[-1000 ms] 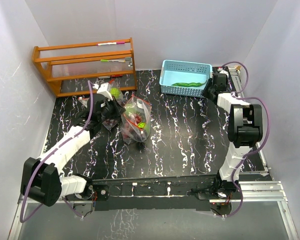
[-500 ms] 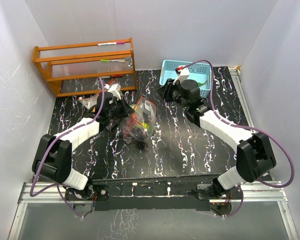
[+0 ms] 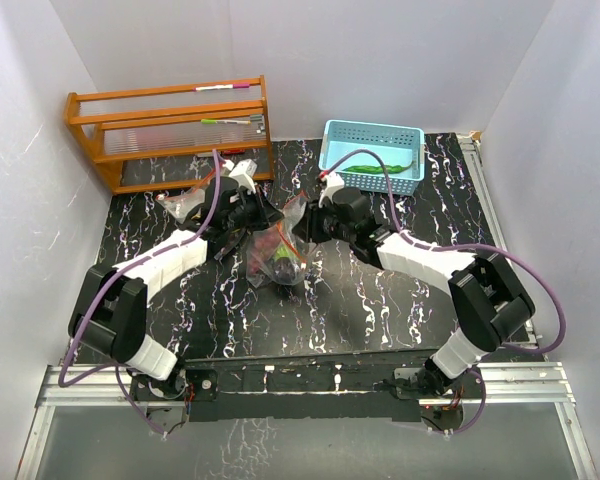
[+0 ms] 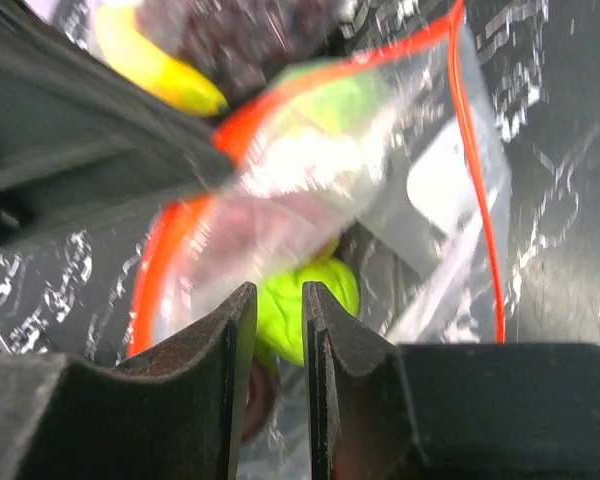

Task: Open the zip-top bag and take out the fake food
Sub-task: Pick up the fake fruit from the zipper food storage bag.

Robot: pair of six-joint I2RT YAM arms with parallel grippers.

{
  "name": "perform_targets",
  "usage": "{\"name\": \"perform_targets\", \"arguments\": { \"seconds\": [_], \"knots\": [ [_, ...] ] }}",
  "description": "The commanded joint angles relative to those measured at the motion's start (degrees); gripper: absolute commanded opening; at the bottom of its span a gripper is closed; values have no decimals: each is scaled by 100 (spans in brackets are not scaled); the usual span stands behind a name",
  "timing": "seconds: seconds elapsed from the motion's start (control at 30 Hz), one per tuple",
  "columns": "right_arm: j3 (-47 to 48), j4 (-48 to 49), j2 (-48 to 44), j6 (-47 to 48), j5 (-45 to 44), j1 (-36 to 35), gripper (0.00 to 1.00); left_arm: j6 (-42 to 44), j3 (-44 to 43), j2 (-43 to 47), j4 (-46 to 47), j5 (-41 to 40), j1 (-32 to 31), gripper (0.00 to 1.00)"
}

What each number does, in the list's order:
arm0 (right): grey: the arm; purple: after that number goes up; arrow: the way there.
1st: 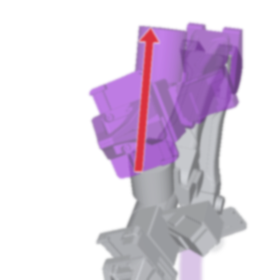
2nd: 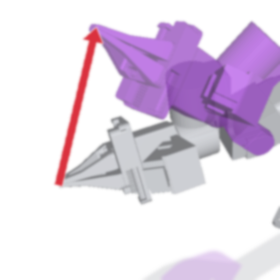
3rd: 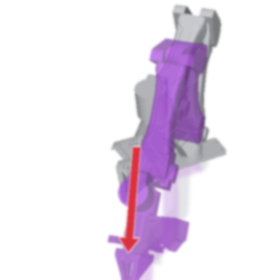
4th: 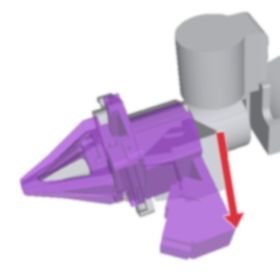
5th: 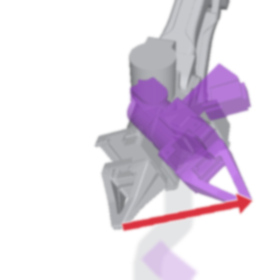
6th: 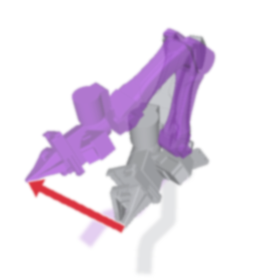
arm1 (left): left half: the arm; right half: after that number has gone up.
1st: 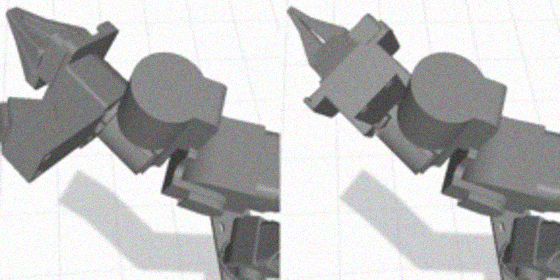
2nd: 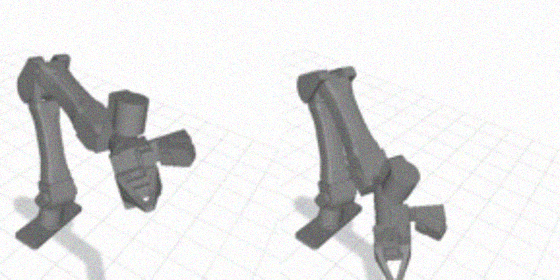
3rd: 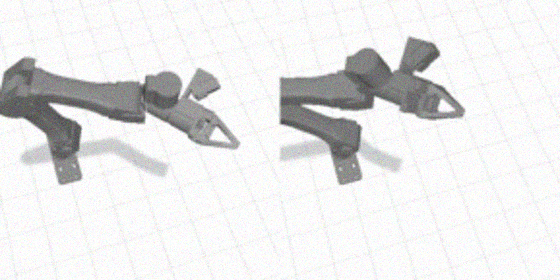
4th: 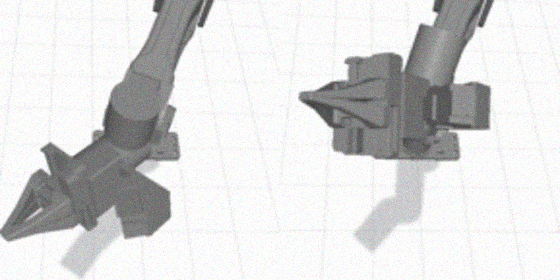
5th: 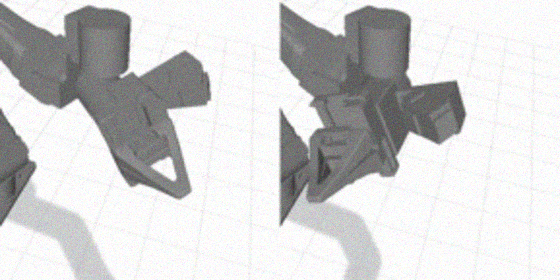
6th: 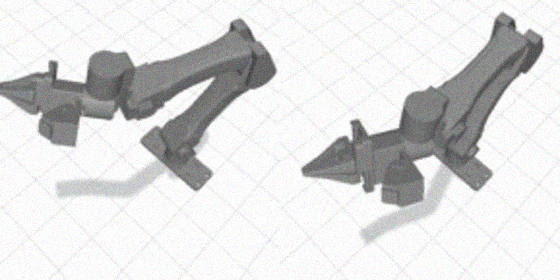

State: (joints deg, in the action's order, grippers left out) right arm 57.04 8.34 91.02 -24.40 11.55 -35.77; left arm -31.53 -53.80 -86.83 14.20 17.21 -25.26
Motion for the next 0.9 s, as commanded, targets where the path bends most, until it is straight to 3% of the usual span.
{"name": "perform_targets", "arguments": {
  "seconds": [0.0, 0.3, 0.6, 0.87],
  "knots": [
    [-454, 107, -417, -196, -138, -82, 28, 20, -254, 64, 251, 73, -22, 0],
    [-562, 9, -141, -109, 29, -162, 30, 9, -654, -286, 437, 221, -337, 0],
    [-824, 1221, 472, -231, 1674, -166, 63, 109, -747, -306, 358, 111, -575, 0],
    [-929, 1462, 861, -233, 2526, -167, 88, 208, -760, -269, 307, -71, -586, 0]
  ]
}}
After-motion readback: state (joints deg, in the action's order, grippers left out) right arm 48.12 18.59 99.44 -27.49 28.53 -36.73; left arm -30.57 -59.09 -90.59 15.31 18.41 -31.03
